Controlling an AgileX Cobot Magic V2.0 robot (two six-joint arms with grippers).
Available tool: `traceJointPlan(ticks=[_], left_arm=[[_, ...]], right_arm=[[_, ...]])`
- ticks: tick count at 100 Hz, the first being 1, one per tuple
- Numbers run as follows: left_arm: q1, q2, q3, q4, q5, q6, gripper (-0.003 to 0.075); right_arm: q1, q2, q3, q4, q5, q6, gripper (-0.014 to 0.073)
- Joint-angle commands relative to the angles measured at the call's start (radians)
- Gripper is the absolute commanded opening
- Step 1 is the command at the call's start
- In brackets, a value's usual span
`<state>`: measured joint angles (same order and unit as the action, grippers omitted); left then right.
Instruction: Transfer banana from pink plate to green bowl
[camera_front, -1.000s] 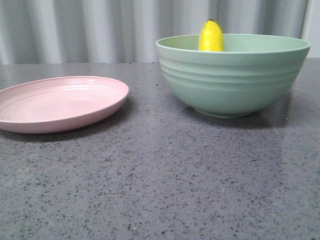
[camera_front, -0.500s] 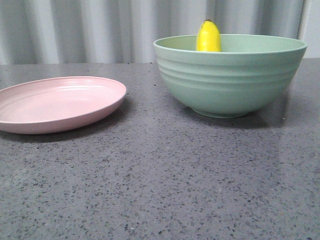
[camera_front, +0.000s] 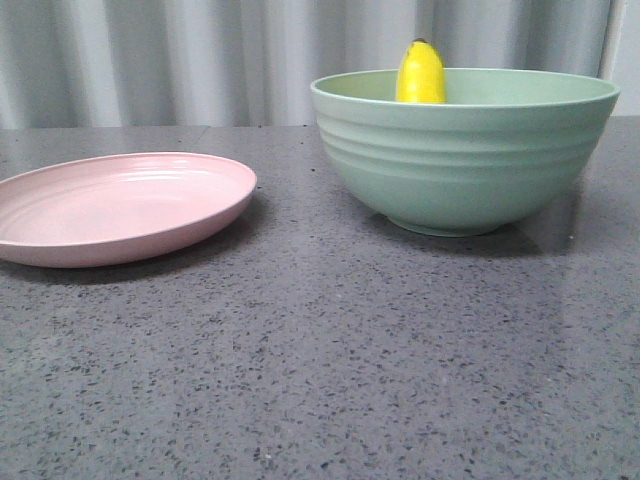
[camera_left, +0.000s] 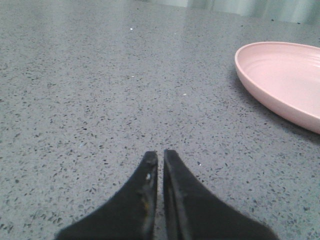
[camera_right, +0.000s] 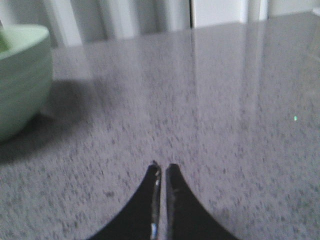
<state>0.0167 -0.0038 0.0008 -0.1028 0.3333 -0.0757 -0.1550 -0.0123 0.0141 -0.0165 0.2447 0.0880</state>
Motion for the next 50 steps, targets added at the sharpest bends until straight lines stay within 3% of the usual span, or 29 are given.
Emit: traceJointPlan(ticks=[1,9,50], left_arm=[[0.001,-0.033,0.027,-0.009,-0.024,-0.008,-0.0018],[0.001,-0.033,0.027,-0.009,-0.024,-0.008,-0.0019],[0.001,-0.033,0.027,-0.009,-0.024,-0.008,-0.0019]], right_arm=[[-0.005,-0.016,0.026,0.001,-0.009,-0.026,-0.0074],[-0.005,-0.016,0.026,0.001,0.048,-0.038,-0.0074],[-0.005,-0.016,0.026,0.001,0.046,-0.040,-0.0074]])
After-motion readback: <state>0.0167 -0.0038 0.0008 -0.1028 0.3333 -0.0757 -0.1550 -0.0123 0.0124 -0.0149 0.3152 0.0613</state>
